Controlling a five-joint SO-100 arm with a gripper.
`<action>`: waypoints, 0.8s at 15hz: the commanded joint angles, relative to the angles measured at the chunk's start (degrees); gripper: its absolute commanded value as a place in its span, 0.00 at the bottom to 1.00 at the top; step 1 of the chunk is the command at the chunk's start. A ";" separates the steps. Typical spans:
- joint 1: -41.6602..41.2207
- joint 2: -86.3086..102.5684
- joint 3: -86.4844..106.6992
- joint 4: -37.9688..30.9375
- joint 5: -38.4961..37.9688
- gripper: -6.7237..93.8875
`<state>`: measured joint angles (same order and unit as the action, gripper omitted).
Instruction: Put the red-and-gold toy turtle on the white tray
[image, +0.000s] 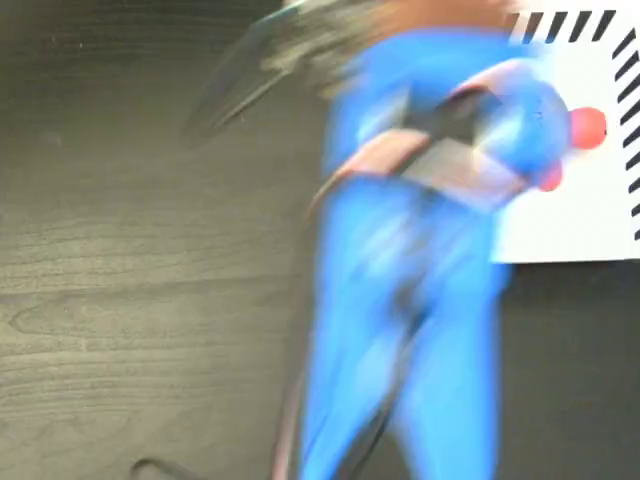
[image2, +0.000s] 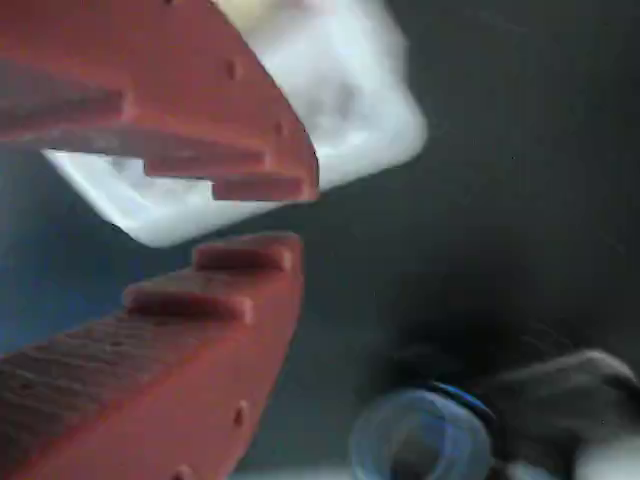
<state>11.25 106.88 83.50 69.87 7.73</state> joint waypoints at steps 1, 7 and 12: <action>-11.07 22.15 21.97 -9.93 2.81 0.07; -18.81 57.22 67.85 -18.19 -4.57 0.07; -14.94 73.48 79.01 -4.04 -9.23 0.07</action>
<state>-4.04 176.31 162.25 61.61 -0.26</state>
